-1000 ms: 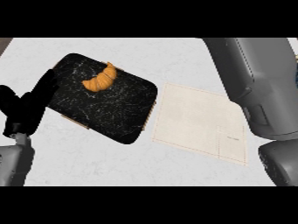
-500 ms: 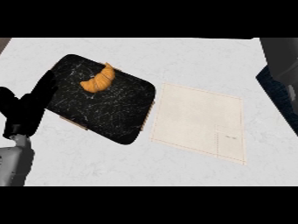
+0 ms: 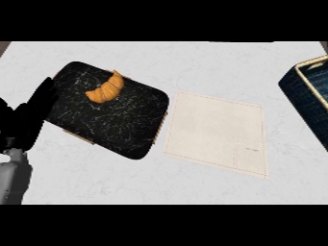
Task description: Pick the bell pepper from the placemat and place it in the basket
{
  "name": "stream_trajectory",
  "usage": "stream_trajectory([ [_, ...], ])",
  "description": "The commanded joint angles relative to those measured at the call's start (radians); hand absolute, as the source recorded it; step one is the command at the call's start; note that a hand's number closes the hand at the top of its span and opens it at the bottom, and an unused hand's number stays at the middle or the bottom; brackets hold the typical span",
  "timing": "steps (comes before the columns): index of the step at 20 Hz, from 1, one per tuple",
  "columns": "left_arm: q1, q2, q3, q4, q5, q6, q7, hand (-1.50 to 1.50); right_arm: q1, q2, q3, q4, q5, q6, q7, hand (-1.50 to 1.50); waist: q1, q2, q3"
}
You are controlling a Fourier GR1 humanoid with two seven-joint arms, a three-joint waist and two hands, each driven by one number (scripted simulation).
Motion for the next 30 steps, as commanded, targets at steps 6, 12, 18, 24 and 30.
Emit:
stream_trajectory([
  [6,0.011,-0.011,0.000,-0.030,-0.005,0.016,0.029,0.00,0.177,-0.040,-0.042,-0.135,-0.065,-0.022,-0.001,1.50,-0.019,-0.009,0.001],
  [12,0.012,0.006,0.033,0.070,-0.006,-0.007,-0.062,0.00,0.340,-0.013,-0.069,-0.240,-0.116,-0.100,-0.047,1.50,-0.021,-0.004,0.000],
  [18,0.025,0.001,0.006,-0.063,0.003,-0.001,0.044,0.00,0.412,-0.088,-0.155,-0.275,-0.085,-0.135,0.007,-1.50,-0.010,-0.005,0.001],
  [24,-0.015,0.003,0.017,0.013,-0.004,-0.008,0.024,0.00,0.459,-0.072,-0.136,-0.370,-0.173,-0.116,-0.110,-1.50,-0.012,-0.004,0.001],
  [30,0.034,-0.036,-0.010,-0.034,-0.025,0.016,0.002,0.00,0.453,-0.093,-0.180,-0.459,-0.126,-0.252,-0.017,-1.50,-0.007,-0.006,0.001],
])
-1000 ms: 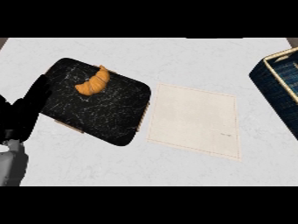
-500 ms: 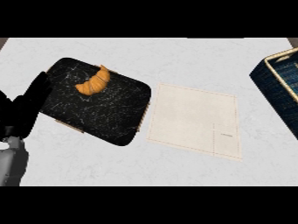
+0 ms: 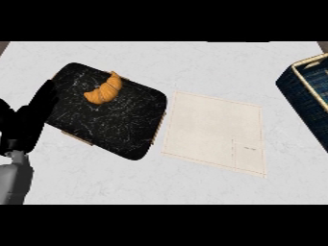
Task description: Pick the bell pepper from the placemat and place it in the basket
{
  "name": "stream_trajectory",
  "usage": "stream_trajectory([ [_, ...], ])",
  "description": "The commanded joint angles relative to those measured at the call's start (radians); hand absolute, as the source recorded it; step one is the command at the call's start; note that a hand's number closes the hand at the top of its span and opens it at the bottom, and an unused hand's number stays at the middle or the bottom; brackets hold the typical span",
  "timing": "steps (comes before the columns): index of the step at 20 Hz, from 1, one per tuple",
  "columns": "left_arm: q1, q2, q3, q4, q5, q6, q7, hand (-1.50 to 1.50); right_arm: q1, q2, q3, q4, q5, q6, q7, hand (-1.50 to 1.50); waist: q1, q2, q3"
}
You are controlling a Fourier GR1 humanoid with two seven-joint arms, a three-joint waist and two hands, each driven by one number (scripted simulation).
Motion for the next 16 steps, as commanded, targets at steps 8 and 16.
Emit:
stream_trajectory([
  [8,0.035,0.030,0.040,-0.005,0.018,-0.011,0.002,0.00,0.158,0.038,-0.147,-0.462,-0.057,-0.104,0.086,-1.50,-0.046,-0.018,0.000],
  [16,0.034,0.023,0.057,-0.013,0.019,0.018,0.017,0.00,0.452,0.181,-0.136,-1.000,-0.226,0.257,0.095,-1.50,-0.077,-0.028,-0.001],
])
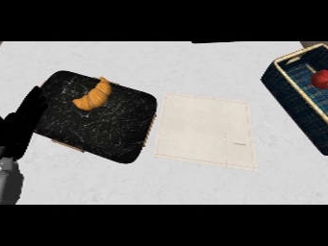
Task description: Pick the bell pepper from the placemat and place it in the basket
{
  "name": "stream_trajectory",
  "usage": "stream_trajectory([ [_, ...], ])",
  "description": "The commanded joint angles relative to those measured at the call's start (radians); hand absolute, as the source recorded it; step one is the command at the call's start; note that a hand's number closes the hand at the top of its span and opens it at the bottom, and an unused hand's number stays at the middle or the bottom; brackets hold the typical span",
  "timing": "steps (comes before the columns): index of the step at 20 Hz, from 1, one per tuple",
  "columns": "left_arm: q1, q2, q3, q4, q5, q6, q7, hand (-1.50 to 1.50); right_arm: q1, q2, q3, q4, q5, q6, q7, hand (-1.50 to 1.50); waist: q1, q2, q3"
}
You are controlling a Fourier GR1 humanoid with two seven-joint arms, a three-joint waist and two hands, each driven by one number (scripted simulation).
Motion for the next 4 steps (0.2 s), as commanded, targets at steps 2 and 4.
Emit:
stream_trajectory([
  [2,0.010,0.020,0.024,0.001,0.021,-0.022,-0.009,0.00,0.193,0.056,-0.024,-0.342,-0.135,0.247,0.062,-1.50,0.000,0.003,0.000],
  [4,0.042,-0.001,0.002,-0.021,-0.009,0.003,-0.022,0.00,0.313,0.131,-0.011,-0.485,-0.165,0.273,0.052,-1.50,-0.004,0.000,0.000],
])
